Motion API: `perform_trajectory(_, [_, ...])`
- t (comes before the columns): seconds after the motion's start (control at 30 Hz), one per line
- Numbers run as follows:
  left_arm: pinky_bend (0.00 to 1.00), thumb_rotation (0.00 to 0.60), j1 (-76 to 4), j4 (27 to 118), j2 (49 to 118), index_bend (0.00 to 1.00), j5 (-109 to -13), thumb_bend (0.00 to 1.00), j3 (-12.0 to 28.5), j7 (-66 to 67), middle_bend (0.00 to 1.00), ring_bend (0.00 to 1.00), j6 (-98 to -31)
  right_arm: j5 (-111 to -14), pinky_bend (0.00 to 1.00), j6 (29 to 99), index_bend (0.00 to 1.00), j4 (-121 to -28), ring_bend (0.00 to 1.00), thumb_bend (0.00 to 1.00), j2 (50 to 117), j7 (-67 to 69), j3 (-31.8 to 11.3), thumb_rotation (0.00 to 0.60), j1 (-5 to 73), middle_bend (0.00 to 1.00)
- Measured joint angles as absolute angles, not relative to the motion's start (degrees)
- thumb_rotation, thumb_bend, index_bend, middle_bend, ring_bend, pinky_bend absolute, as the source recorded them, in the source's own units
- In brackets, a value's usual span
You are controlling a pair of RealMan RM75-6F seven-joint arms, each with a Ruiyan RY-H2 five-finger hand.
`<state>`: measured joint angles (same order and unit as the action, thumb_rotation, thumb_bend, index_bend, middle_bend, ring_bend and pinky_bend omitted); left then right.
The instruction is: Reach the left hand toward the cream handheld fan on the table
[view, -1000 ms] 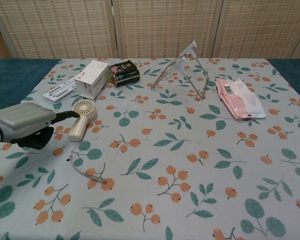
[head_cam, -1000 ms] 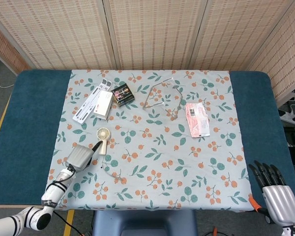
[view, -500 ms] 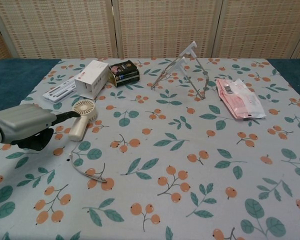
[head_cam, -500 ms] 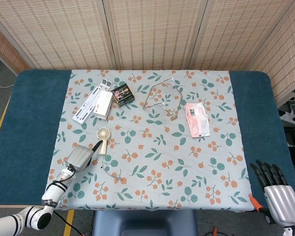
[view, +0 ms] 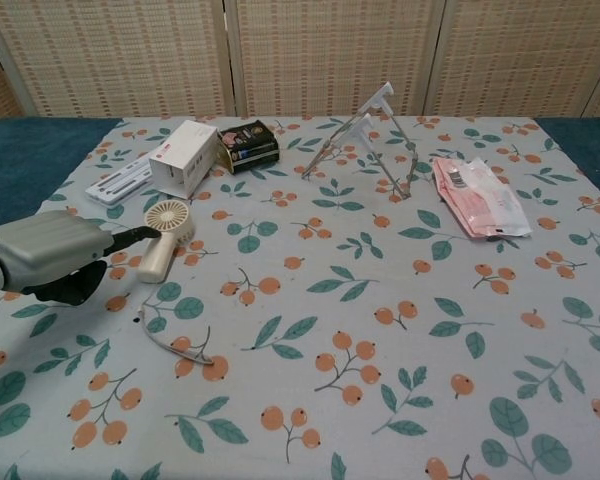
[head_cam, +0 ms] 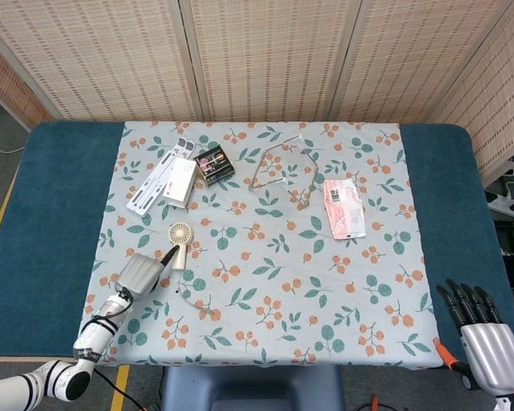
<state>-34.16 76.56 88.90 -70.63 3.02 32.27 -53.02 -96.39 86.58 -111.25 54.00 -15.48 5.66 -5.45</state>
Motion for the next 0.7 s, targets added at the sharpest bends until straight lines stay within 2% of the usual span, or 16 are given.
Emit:
perform_trajectory(0.37, [1.0, 0.6, -35.0, 78.4, 88.0, 0.0, -67.8, 0.93, 2.7, 34.7, 0.99, 0.88, -52.3, -96.7, 0.0, 87.0, 0.0, -111.3, 0.0, 0.12, 54.0, -15.5, 5.8, 0.6, -5.6, 0.0])
perform_trajectory(0.7, [1.0, 0.6, -33.3, 82.4, 85.6, 0.0, -78.2, 0.69, 2.6, 25.4, 0.97, 0.86, -62.1, -98.2, 0.0, 87.3, 0.0, -111.7, 0.0, 0.12, 53.6, -15.3, 6.5, 0.6, -6.0, 0.0])
